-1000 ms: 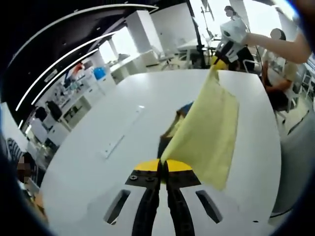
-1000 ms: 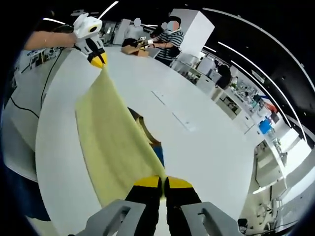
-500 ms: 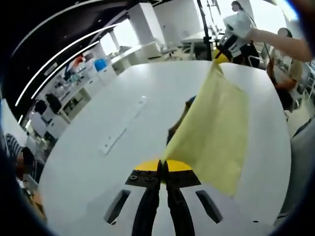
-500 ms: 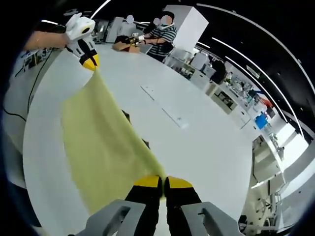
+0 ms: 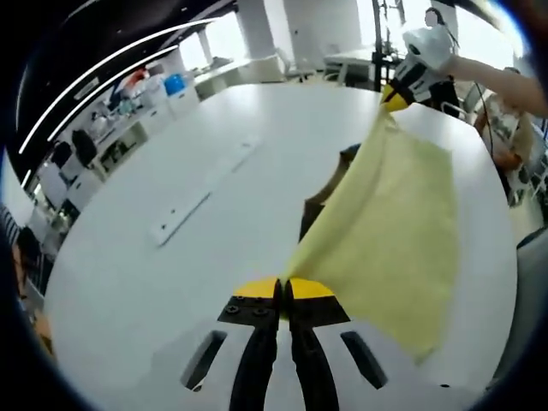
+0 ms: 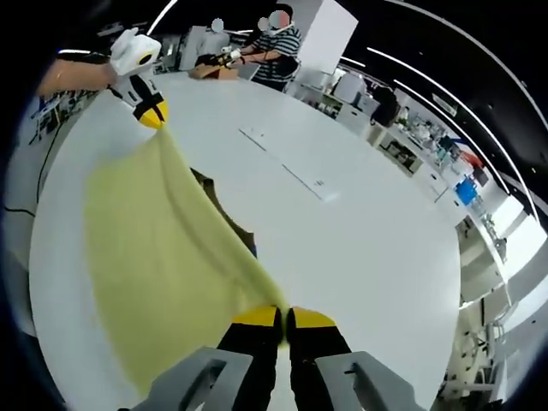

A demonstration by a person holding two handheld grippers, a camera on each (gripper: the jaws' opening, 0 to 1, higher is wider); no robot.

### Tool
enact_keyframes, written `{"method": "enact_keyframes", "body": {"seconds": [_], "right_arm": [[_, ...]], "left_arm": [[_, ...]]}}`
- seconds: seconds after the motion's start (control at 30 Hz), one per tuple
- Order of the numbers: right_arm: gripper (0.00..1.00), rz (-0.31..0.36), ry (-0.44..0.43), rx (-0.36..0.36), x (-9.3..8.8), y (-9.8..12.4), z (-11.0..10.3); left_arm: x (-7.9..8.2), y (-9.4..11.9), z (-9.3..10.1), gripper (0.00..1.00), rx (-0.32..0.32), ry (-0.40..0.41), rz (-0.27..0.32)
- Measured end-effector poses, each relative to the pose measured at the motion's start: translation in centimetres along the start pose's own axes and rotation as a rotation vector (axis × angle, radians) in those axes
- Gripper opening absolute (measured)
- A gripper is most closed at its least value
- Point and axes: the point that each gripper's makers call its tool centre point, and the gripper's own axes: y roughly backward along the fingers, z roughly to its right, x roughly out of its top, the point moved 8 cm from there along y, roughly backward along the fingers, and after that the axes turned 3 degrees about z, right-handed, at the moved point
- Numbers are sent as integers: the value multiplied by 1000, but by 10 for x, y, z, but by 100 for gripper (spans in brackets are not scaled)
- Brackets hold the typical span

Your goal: Fold the garment on the visible template until the final outline fits inside the template.

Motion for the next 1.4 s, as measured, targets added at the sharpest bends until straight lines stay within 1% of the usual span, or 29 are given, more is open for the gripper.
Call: {"method": "enact_keyframes", "body": {"seconds": [0.1,0.23,0.4,0.53,0.63,0.7,0.77,0.83,0.9,0.97,1.07,1.17,1.23,1.3,1.4], "right_arm": [[0,-24,23,18,-5,-10,-1],[0,-33,25,23,-8,-22,1],[0,-53,16,33,-13,-34,1],[0,-71,20,44,-18,-39,0],[2,-78,0,47,-21,-41,1],[5,-86,-7,34,-23,-42,2],[7,-80,-9,29,-23,-41,3],[8,-79,-17,30,-24,-40,4],[9,-76,-24,31,-24,-39,5],[10,-76,-25,27,-25,-38,5],[14,-72,-25,21,-26,-35,4],[19,-68,-25,4,-26,-32,3],[22,-52,-25,-2,-26,-30,2],[23,-38,-25,0,-26,-28,1],[23,-24,-9,-2,-26,-26,-1]], "left_arm": [[-5,-7,-2,0,-22,8,-8],[-11,-14,-6,0,-17,19,-21],[-17,-24,-6,0,-22,4,-45],[-23,-30,-8,1,-23,-17,-70],[-26,-30,-8,1,-26,0,-70],[-27,-29,-8,1,-23,13,-67],[-27,-28,-8,2,-25,23,-67],[-26,-25,-9,3,-18,60,-68],[-25,-23,-9,3,-19,60,-60],[-27,-21,-10,4,-15,54,-68],[-28,-18,-11,7,-7,48,-67],[-28,-13,-10,10,-3,24,-53],[-28,-11,-8,13,-8,-1,-47],[-26,-8,-7,18,-6,-34,-33],[-26,-9,-6,21,-5,-61,-36]]}}
